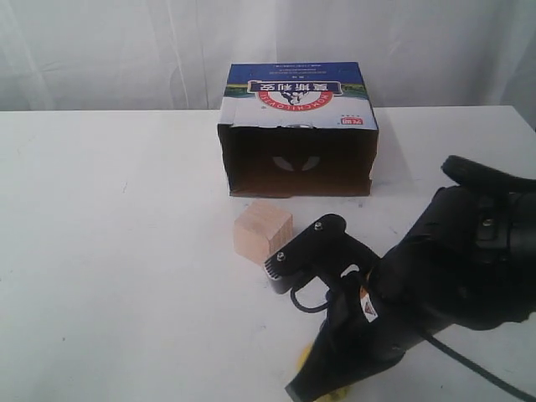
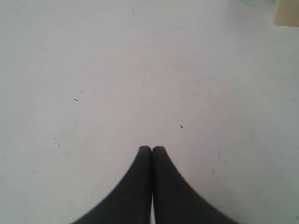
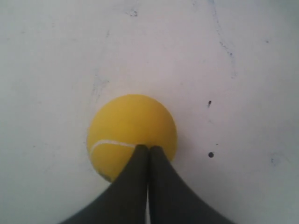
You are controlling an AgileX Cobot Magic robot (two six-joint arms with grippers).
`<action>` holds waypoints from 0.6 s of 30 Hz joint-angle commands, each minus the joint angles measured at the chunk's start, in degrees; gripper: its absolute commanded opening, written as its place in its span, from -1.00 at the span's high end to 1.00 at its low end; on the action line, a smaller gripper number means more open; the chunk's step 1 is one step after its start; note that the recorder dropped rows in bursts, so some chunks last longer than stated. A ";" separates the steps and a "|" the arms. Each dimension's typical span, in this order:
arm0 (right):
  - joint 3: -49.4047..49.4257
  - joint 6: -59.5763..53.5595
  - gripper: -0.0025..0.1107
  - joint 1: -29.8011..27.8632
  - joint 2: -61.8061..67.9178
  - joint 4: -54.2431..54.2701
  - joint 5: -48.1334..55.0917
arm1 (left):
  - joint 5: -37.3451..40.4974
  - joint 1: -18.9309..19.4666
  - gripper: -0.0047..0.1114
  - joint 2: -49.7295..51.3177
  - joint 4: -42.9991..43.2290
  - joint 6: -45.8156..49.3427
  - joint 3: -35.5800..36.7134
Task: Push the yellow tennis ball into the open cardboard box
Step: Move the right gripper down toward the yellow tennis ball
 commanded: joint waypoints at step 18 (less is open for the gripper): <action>-0.50 2.89 0.96 -1.78 -7.13 -1.32 -0.27 | 1.00 -0.29 0.92 -0.29 0.13 0.13 0.24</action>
